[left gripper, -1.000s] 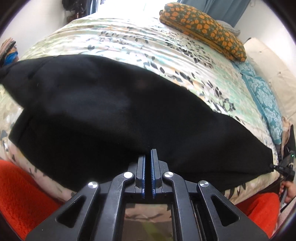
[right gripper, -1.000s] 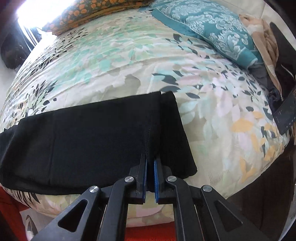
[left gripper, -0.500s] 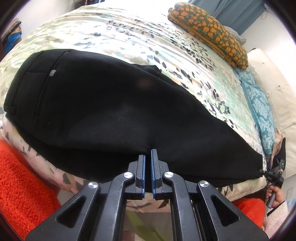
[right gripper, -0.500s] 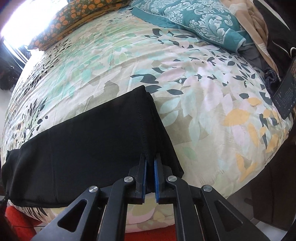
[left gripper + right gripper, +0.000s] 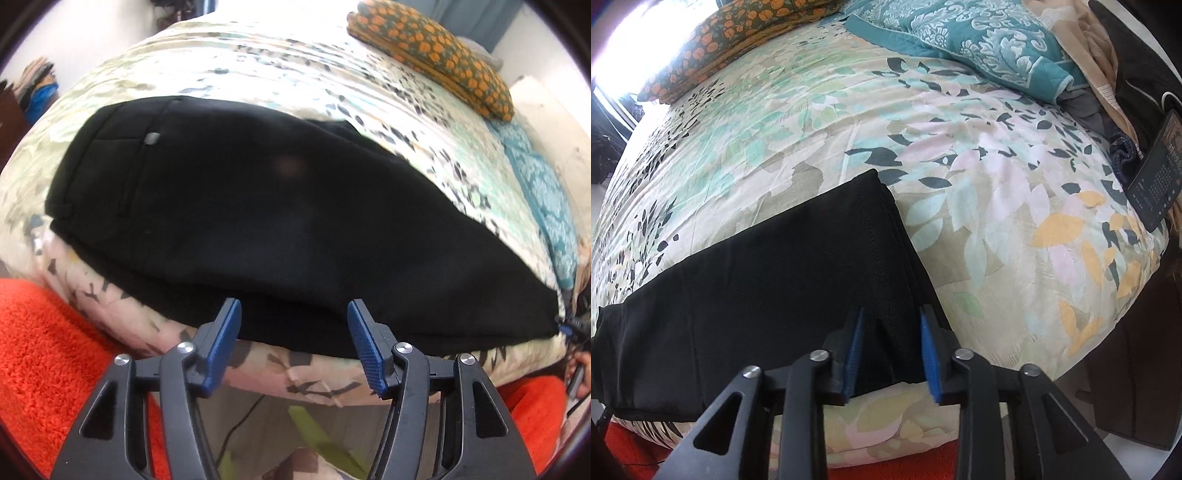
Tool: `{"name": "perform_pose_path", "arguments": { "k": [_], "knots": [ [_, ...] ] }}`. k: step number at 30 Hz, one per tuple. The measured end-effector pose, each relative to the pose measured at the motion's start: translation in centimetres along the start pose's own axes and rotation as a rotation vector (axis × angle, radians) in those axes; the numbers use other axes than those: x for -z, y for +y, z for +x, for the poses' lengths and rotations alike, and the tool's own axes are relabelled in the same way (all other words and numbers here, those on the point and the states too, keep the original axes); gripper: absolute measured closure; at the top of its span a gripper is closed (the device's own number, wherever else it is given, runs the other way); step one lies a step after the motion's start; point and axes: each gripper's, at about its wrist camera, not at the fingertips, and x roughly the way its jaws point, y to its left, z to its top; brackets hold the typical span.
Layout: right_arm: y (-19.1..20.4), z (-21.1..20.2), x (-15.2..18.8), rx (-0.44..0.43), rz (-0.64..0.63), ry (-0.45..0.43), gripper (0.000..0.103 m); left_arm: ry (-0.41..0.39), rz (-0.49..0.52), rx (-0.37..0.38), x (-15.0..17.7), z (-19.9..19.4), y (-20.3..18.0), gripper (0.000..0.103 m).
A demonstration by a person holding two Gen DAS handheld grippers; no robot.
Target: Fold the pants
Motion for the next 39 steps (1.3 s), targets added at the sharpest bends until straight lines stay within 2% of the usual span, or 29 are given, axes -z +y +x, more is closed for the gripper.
{"name": "perform_pose_path", "arguments": {
  "k": [1, 2, 4, 6, 8, 10, 12, 15, 17, 19, 21, 24, 25, 26, 28, 31, 33, 36, 39],
  "knots": [
    [0.6, -1.3, 0.2, 0.023, -0.026, -0.04, 0.045, -0.021, -0.051, 0.005, -0.7, -0.7, 1.5, 0.04],
    [1.5, -2.5, 0.5, 0.03, -0.056, -0.072, 0.045, -0.046, -0.109, -0.001, -1.5, -1.4, 3.4, 0.04],
    [3.8, -4.6, 1.6, -0.025, -0.096, -0.109, 0.043, -0.091, -0.238, -0.053, -3.2, -2.4, 7.8, 0.04],
    [7.4, -5.9, 3.5, -0.169, -0.137, -0.103, 0.042, -0.11, -0.365, -0.104, -4.3, -2.9, 12.2, 0.041],
    [12.9, -6.6, 6.5, -0.326, -0.24, -0.084, 0.042, -0.094, -0.437, -0.121, -5.0, -2.5, 15.4, 0.041],
    [19.8, -7.1, 10.4, -0.489, -0.414, -0.053, 0.042, -0.045, -0.453, -0.127, -5.4, -1.3, 17.1, 0.04],
    [27.1, -7.4, 14.8, -0.57, -0.636, -0.029, 0.042, 0.01, -0.45, -0.12, -5.5, 0.2, 17.8, 0.04],
    [35.6, -7.2, 19.8, -0.579, -0.918, -0.07, 0.044, 0.05, -0.432, -0.103, -5.9, 1.8, 17.7, 0.04],
    [39.3, -6.7, 21.8, -0.56, -1.04, -0.126, 0.053, 0.061, -0.42, -0.121, -6.2, 2.4, 17.4, 0.038],
    [42.1, -6.1, 23.1, -0.53, -1.162, -0.174, 0.054, 0.062, -0.423, -0.123, -6.5, 2.6, 17.4, 0.037],
    [44.1, -5.4, 24.1, -0.481, -1.269, -0.206, 0.059, 0.054, -0.431, -0.113, -6.6, 2.7, 17.5, 0.039],
    [46.4, -4.7, 24.7, -0.439, -1.339, -0.215, 0.072, 0.033, -0.464, -0.116, -6.5, 3.1, 18.2, 0.057],
    [46.9, -4.5, 24.4, -0.442, -1.341, -0.197, 0.088, 0.026, -0.472, -0.113, -6.4, 3.1, 18.4, 0.064],
    [46.8, -4.6, 24.2, -0.443, -1.331, -0.187, 0.094, 0.019, -0.474, -0.107, -6.3, 2.8, 18.8, 0.067],
    [46.3, -5.5, 23.6, -0.479, -1.29, -0.162, 0.095, -0.006, -0.472, -0.091, -6.2, 1.9, 19.0, 0.075],
    [44.4, -7.9, 22.9, -0.556, -1.218, -0.157, 0.098, -0.042, -0.449, -0.087, -5.9, 0.8, 18.8, 0.079],
    [43.6, -8.0, 22.9, -0.564, -1.196, -0.123, 0.103, -0.05, -0.421, -0.125, -5.8, 0.6, 18.2, 0.079],
    [43.1, -6.0, 23.5, -0.531, -1.192, -0.071, 0.103, -0.056, -0.37, -0.2, -5.9, 0.5, 17.0, 0.08],
    [42.5, -4.6, 23.1, -0.56, -1.118, -0.035, 0.103, -0.074, -0.336, -0.231, -5.9, -0.5, 16.2, 0.082]
  ]
}}
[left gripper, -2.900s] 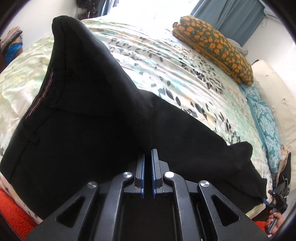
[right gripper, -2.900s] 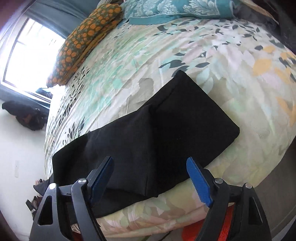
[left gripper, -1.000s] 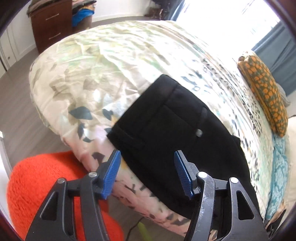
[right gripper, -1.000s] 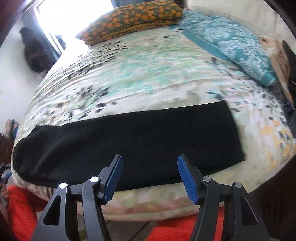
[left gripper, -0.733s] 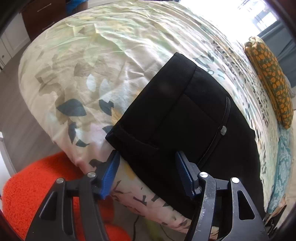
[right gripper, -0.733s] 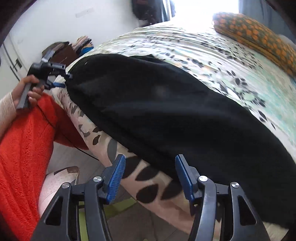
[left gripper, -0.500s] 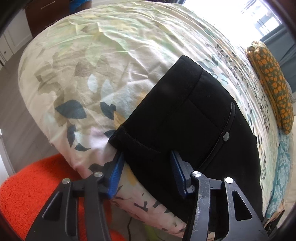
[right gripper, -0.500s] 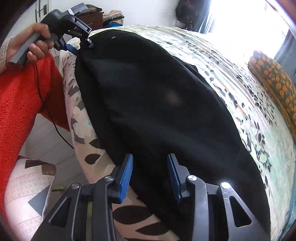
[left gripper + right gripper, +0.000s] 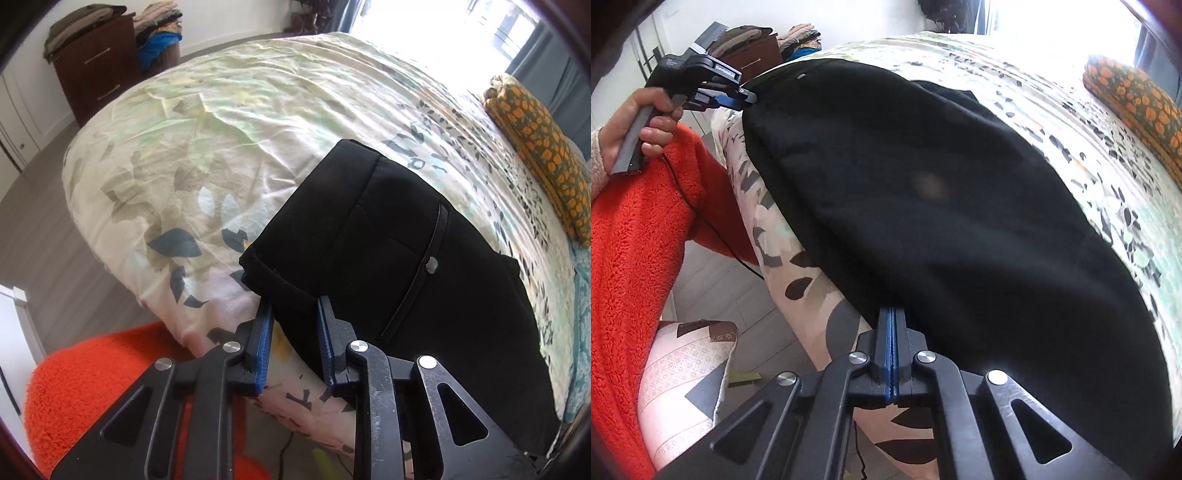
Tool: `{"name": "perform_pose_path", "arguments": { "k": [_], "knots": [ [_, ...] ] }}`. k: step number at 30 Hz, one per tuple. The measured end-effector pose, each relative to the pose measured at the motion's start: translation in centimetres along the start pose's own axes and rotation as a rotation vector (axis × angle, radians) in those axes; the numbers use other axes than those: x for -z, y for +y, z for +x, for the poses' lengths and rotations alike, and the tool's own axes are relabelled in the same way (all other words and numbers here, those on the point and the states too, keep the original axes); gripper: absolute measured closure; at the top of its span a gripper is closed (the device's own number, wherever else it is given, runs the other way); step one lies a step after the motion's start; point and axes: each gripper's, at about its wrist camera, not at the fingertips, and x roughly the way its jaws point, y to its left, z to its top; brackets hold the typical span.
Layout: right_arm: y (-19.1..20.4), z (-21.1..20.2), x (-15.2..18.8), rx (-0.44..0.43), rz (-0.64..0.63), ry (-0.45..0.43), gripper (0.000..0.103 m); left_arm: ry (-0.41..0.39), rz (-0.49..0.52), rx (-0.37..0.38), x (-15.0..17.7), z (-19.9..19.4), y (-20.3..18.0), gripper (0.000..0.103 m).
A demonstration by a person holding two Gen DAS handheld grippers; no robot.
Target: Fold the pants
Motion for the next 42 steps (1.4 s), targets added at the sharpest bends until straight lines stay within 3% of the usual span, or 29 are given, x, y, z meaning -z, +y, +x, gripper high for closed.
{"name": "perform_pose_path", "arguments": {
  "k": [1, 3, 5, 6, 12, 13, 14, 19, 22, 24, 26, 28, 31, 35, 42],
  "knots": [
    [-0.3, -0.4, 0.0, -0.005, 0.035, -0.02, 0.103, -0.008, 0.008, 0.0, 0.0, -0.4, -0.1, 0.083],
    [-0.8, -1.2, -0.2, -0.028, 0.088, -0.057, 0.092, -0.018, 0.01, 0.01, -0.1, -1.1, -0.1, 0.084],
    [-0.6, -1.8, -0.8, -0.027, 0.076, -0.092, 0.045, -0.015, 0.009, 0.021, -0.2, -1.5, -0.1, 0.084],
    [-0.2, -2.0, -1.1, -0.013, 0.052, -0.111, 0.039, -0.01, -0.001, 0.032, -0.3, -1.7, 0.1, 0.084],
    [1.6, 1.2, -3.3, 0.07, -0.123, -0.057, 0.043, 0.005, -0.025, 0.068, -0.5, -2.4, 0.5, 0.087],
    [1.6, 2.1, -3.5, 0.088, -0.144, -0.022, 0.06, 0.004, -0.016, 0.06, -0.5, -2.4, 0.4, 0.087],
    [1.7, 2.7, -3.6, 0.099, -0.149, 0.009, 0.094, 0.006, -0.01, 0.054, -0.4, -2.3, 0.4, 0.087],
    [1.9, 1.9, -3.2, 0.058, -0.104, 0.004, 0.094, 0.034, 0.042, -0.015, 0.3, -0.6, 0.5, 0.082],
    [1.9, 2.3, -2.6, 0.07, -0.104, 0.008, 0.087, 0.038, 0.042, -0.043, 0.8, -0.3, 0.5, 0.073],
    [1.7, 1.5, -2.5, 0.08, -0.05, 0.003, 0.071, 0.004, 0.035, -0.106, 0.6, -1.3, 0.8, 0.061],
    [1.6, -0.6, -2.3, 0.147, 0.038, -0.051, 0.026, -0.059, 0.03, -0.136, 0.2, -2.9, 1.2, 0.048],
    [0.8, -3.1, -2.5, 0.263, 0.142, -0.084, 0.015, -0.105, 0.02, -0.155, 0.0, -4.3, 1.6, 0.041],
    [-1.1, -6.1, -2.7, 0.42, 0.286, -0.107, 0.005, -0.13, 0.007, -0.134, 0.1, -5.4, 1.6, 0.041],
    [-3.7, -8.3, -2.3, 0.594, 0.35, -0.11, 0.005, -0.126, 0.046, -0.122, 0.7, -5.4, -0.3, 0.041],
    [-6.2, -10.4, -1.2, 0.641, 0.45, -0.1, 0.005, -0.119, 0.133, -0.12, 1.9, -5.1, -3.6, 0.041]
  ]
}}
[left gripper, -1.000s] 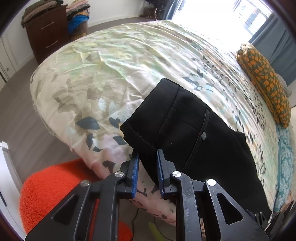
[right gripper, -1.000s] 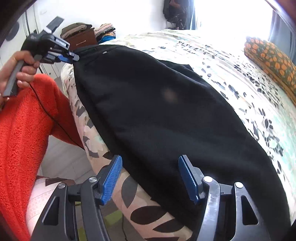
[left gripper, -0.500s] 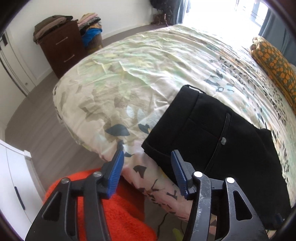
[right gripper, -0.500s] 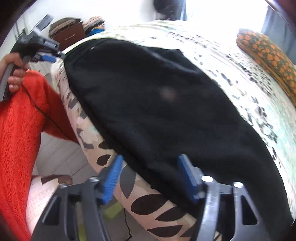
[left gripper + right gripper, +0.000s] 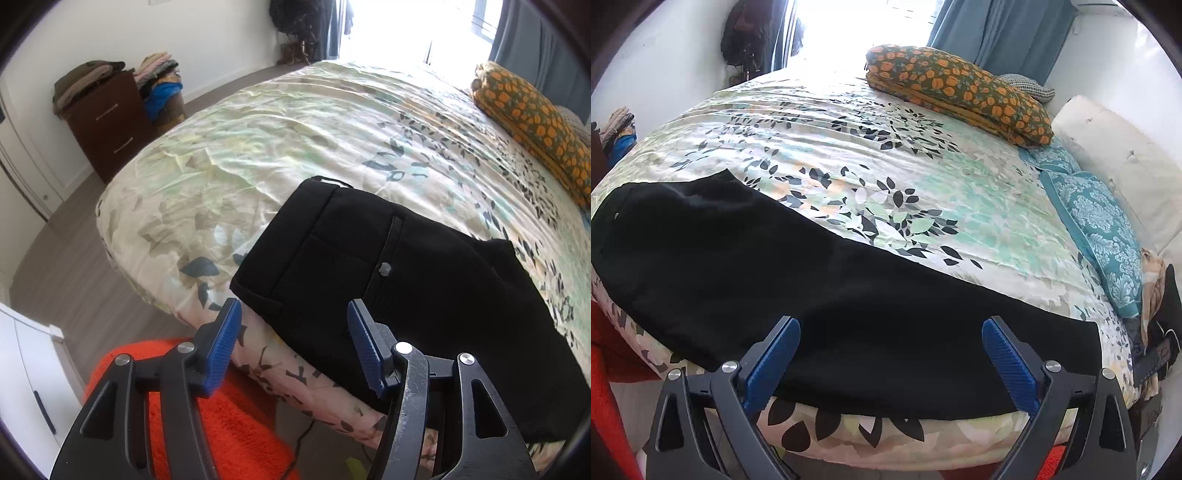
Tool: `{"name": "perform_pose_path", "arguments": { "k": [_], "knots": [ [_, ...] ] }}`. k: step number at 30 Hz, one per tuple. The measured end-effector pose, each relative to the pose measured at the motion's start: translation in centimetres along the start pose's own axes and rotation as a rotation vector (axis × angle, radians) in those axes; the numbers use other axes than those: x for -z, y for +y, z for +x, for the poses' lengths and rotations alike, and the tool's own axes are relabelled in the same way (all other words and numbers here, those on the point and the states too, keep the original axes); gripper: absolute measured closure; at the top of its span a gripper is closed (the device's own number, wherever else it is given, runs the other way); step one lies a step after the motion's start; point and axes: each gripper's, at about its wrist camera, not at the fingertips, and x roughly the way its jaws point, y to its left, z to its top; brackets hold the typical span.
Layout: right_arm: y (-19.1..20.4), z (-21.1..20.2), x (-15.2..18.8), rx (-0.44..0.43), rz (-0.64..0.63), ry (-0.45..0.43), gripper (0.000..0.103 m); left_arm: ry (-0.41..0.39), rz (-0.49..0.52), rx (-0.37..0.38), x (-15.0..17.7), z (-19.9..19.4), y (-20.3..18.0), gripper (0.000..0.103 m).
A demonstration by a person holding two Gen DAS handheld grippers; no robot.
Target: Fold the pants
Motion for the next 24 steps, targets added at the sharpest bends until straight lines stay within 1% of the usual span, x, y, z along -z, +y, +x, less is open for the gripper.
{"name": "perform_pose_path", "arguments": {
  "k": [9, 18, 24],
  "knots": [
    [-2.7, 0.2, 0.9, 0.037, 0.059, 0.023, 0.005, -0.007, 0.052, 0.011, 0.3, -0.5, -2.2, 0.04],
    [-3.4, 0.3, 1.3, 0.078, 0.06, 0.017, 0.005, -0.004, 0.09, 0.008, 0.8, -0.7, -3.7, 0.04],
    [-4.7, 1.1, 1.7, 0.101, 0.073, 0.021, 0.005, -0.001, 0.145, 0.015, 1.5, -1.0, -6.2, 0.04]
  ]
}}
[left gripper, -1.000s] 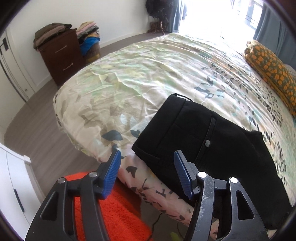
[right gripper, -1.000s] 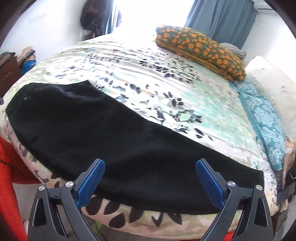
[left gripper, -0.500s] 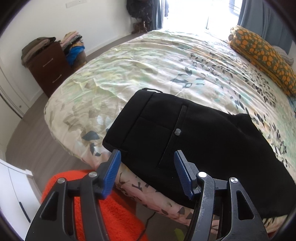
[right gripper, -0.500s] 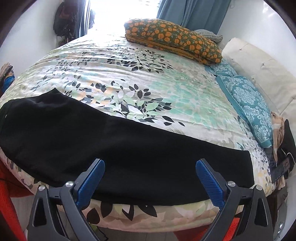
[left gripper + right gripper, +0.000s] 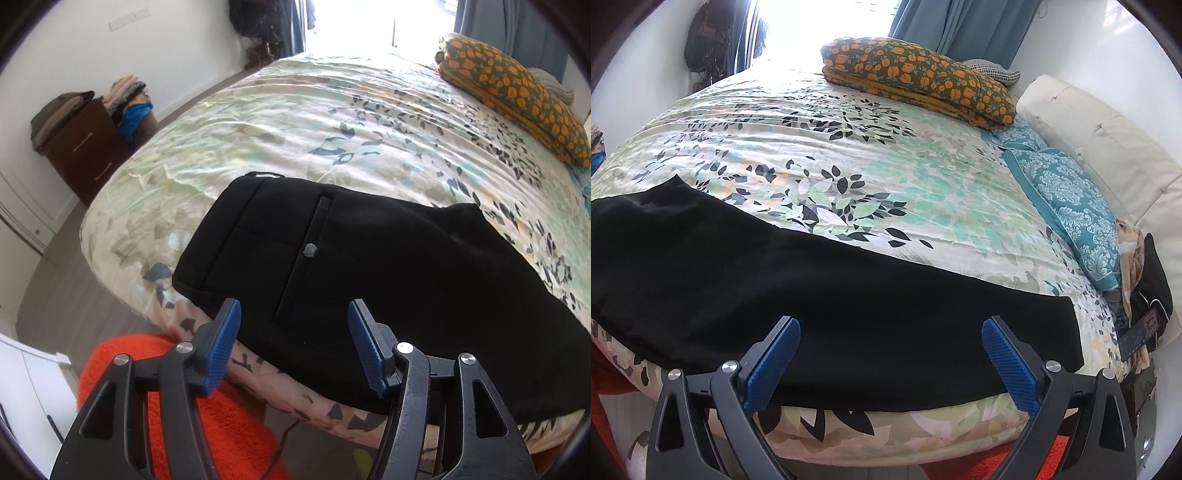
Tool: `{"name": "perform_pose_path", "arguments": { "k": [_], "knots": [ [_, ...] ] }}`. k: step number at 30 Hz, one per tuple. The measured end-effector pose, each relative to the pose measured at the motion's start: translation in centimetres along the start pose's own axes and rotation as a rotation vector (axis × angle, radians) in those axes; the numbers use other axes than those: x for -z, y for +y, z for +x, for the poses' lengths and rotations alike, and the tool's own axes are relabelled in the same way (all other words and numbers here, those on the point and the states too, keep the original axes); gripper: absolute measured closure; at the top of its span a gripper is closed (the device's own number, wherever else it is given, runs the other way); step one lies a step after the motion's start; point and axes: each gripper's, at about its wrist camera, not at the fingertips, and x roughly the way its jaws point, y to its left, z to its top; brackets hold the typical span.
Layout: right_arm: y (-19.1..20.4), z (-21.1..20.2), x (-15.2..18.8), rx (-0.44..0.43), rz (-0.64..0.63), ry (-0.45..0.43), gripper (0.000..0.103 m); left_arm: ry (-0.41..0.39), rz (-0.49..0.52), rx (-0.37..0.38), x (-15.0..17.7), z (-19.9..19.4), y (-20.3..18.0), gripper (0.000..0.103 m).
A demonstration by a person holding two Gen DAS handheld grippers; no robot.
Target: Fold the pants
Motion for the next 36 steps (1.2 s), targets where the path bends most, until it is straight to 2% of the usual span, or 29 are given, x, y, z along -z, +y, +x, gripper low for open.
{"name": "perform_pose_path", "arguments": {
  "k": [2, 5, 7, 9, 13, 15, 17, 20, 22, 23, 24, 26, 28, 29, 31, 34, 35, 36],
  "knots": [
    [-1.0, 0.7, 0.2, -0.016, 0.019, 0.013, 0.005, 0.008, 0.027, 0.019, 0.3, -0.1, -1.7, 0.04],
    [-5.3, 3.0, 0.7, -0.123, 0.152, 0.06, 0.004, 0.015, 0.101, 0.083, 1.0, -0.3, -5.2, 0.04],
    [-10.4, 5.0, 1.6, -0.19, 0.309, 0.09, 0.005, 0.023, 0.167, 0.137, 1.7, -0.4, -8.1, 0.039],
    [-16.5, 6.5, 3.3, -0.22, 0.489, 0.094, 0.005, 0.03, 0.239, 0.204, 2.5, -0.7, -11.2, 0.039],
    [-29.6, 8.2, 8.9, -0.289, 0.9, 0.03, 0.005, 0.003, 0.382, 0.313, 4.4, -1.7, -17.4, 0.039],
    [-35.0, 8.6, 12.3, -0.268, 1.081, 0.009, 0.004, -0.015, 0.454, 0.355, 5.7, -2.0, -20.2, 0.039],
    [-38.7, 9.4, 14.5, -0.272, 1.162, 0.019, 0.004, -0.026, 0.523, 0.383, 7.2, -1.8, -22.6, 0.039],
    [-40.8, 11.6, 15.6, -0.331, 1.107, 0.099, 0.005, 0.013, 0.614, 0.386, 9.5, -0.4, -25.3, 0.039],
    [-40.3, 13.6, 15.7, -0.397, 1.042, 0.179, 0.006, 0.077, 0.667, 0.382, 11.5, 0.9, -26.3, 0.039],
    [-40.0, 14.3, 15.6, -0.431, 1.02, 0.198, 0.007, 0.07, 0.683, 0.377, 12.2, 0.9, -26.5, 0.039],
    [-39.5, 14.9, 15.7, -0.449, 0.993, 0.211, 0.007, 0.037, 0.696, 0.376, 12.7, 0.3, -26.4, 0.039],
    [-39.1, 15.5, 15.4, -0.453, 0.953, 0.219, 0.007, 0.058, 0.726, 0.403, 13.0, -0.3, -26.4, 0.04],
    [-39.2, 15.8, 15.2, -0.497, 0.96, 0.179, 0.008, 0.079, 0.719, 0.435, 12.7, -1.0, -26.0, 0.04],
    [-39.2, 15.7, 15.0, -0.524, 0.957, 0.161, 0.016, 0.081, 0.702, 0.451, 12.4, -1.4, -25.8, 0.04],
    [-39.0, 16.0, 14.6, -0.543, 0.929, 0.163, 0.025, 0.057, 0.665, 0.474, 11.7, -2.2, -25.5, 0.039],
    [-38.1, 17.4, 14.2, -0.533, 0.876, 0.237, 0.025, 0.035, 0.672, 0.466, 11.4, -2.4, -26.5, 0.039],
    [-37.8, 17.6, 13.8, -0.525, 0.837, 0.251, 0.032, 0.036, 0.679, 0.458, 11.5, -2.3, -26.9, 0.039],
    [-37.6, 17.6, 13.4, -0.498, 0.8, 0.273, 0.043, 0.037, 0.683, 0.458, 11.7, -2.2, -27.2, 0.039]
  ]
}}
